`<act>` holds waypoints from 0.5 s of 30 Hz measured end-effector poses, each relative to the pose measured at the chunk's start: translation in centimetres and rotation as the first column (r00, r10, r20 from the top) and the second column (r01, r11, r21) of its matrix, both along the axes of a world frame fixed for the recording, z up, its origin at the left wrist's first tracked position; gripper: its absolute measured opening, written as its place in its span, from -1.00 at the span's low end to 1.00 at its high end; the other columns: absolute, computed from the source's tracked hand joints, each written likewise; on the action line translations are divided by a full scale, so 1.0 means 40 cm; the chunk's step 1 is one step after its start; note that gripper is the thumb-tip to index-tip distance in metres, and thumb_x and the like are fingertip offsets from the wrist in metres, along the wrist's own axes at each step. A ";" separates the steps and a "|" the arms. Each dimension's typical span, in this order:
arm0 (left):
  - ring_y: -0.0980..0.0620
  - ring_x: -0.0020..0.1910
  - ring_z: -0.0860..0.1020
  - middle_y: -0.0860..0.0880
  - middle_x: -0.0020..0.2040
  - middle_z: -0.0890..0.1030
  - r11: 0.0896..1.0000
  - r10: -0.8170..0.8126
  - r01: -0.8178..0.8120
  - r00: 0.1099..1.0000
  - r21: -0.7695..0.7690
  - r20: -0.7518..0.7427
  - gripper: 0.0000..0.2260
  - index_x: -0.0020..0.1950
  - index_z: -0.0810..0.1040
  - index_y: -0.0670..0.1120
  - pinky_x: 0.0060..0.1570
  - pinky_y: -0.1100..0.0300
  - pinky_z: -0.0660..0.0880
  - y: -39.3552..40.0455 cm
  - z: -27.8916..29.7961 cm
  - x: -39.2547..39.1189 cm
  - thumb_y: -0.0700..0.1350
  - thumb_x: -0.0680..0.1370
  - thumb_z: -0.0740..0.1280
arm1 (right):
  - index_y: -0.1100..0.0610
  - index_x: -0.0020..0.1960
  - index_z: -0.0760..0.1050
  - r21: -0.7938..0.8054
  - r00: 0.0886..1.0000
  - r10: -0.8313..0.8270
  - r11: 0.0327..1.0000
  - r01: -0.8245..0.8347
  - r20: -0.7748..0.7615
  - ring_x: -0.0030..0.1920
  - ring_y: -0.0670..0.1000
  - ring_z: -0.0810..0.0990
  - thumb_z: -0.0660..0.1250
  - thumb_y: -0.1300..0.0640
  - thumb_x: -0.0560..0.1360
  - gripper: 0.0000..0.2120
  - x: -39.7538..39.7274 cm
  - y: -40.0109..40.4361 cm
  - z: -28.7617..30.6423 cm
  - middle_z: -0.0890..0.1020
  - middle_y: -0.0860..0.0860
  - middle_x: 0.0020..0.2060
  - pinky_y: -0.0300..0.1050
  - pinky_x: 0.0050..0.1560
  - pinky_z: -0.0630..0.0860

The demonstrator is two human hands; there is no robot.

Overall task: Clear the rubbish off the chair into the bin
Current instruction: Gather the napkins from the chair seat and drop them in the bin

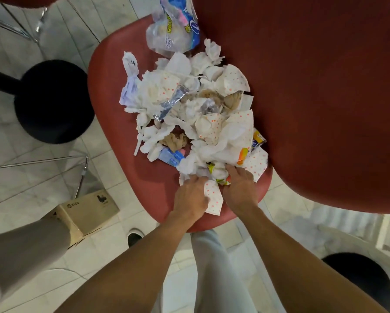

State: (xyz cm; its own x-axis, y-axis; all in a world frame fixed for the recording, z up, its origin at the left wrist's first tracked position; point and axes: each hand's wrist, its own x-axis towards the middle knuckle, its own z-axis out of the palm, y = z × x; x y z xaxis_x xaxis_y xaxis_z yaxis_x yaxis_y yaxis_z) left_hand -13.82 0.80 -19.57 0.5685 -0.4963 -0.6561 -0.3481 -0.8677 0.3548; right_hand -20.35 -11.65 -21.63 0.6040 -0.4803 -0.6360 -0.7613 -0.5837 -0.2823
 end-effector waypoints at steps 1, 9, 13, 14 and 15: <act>-0.07 0.23 0.44 -0.06 0.25 0.46 1.000 0.011 -0.011 1.000 -0.004 0.003 -0.56 0.33 0.40 -0.05 0.11 0.06 0.46 0.000 -0.004 0.001 -0.07 0.48 0.40 | 0.00 0.45 0.25 -0.039 0.999 0.038 0.999 -0.038 -0.007 0.37 0.14 0.29 0.29 0.16 0.47 -0.43 -0.003 0.001 -0.004 0.39 0.04 0.36 0.08 0.32 0.34; -0.03 0.07 0.49 -0.05 0.10 0.50 0.976 0.186 -0.190 0.981 -0.103 -0.045 -0.67 0.10 0.56 -0.09 0.06 0.09 0.47 0.055 0.021 0.036 -0.02 0.41 0.49 | 0.05 0.35 0.40 -0.136 0.997 0.072 0.988 -0.072 -0.005 0.36 0.12 0.32 0.29 0.04 0.52 -0.59 -0.013 0.032 0.026 0.48 0.05 0.29 0.03 0.34 0.24; -0.03 -0.01 0.56 -0.05 -0.02 0.60 0.942 0.282 -0.300 0.951 -0.149 -0.126 -0.75 0.02 0.57 -0.11 -0.02 0.11 0.49 0.099 0.069 0.056 -0.06 0.42 0.48 | 0.09 0.28 0.47 -0.091 0.999 0.027 0.996 -0.023 0.036 0.23 0.13 0.48 0.30 0.11 0.52 -0.67 -0.007 0.052 0.088 0.47 0.08 0.25 -0.02 0.23 0.37; -0.03 -0.02 0.56 -0.05 -0.02 0.60 0.934 0.302 -0.318 0.946 -0.161 -0.118 -0.76 0.02 0.57 -0.10 -0.03 0.13 0.49 0.112 0.083 0.060 -0.07 0.42 0.49 | 0.11 0.26 0.49 -0.069 0.999 0.021 0.997 -0.018 0.047 0.18 0.12 0.51 0.30 0.13 0.52 -0.69 -0.003 0.060 0.108 0.47 0.09 0.24 -0.06 0.18 0.41; -0.03 -0.01 0.55 -0.05 -0.01 0.59 0.926 0.324 -0.337 0.941 -0.169 -0.101 -0.77 0.02 0.57 -0.10 -0.03 0.14 0.48 0.122 0.095 0.065 -0.08 0.42 0.49 | 0.13 0.25 0.49 -0.045 0.998 0.010 0.999 -0.008 0.056 0.15 0.11 0.53 0.31 0.15 0.52 -0.70 0.002 0.067 0.124 0.46 0.10 0.23 -0.08 0.14 0.44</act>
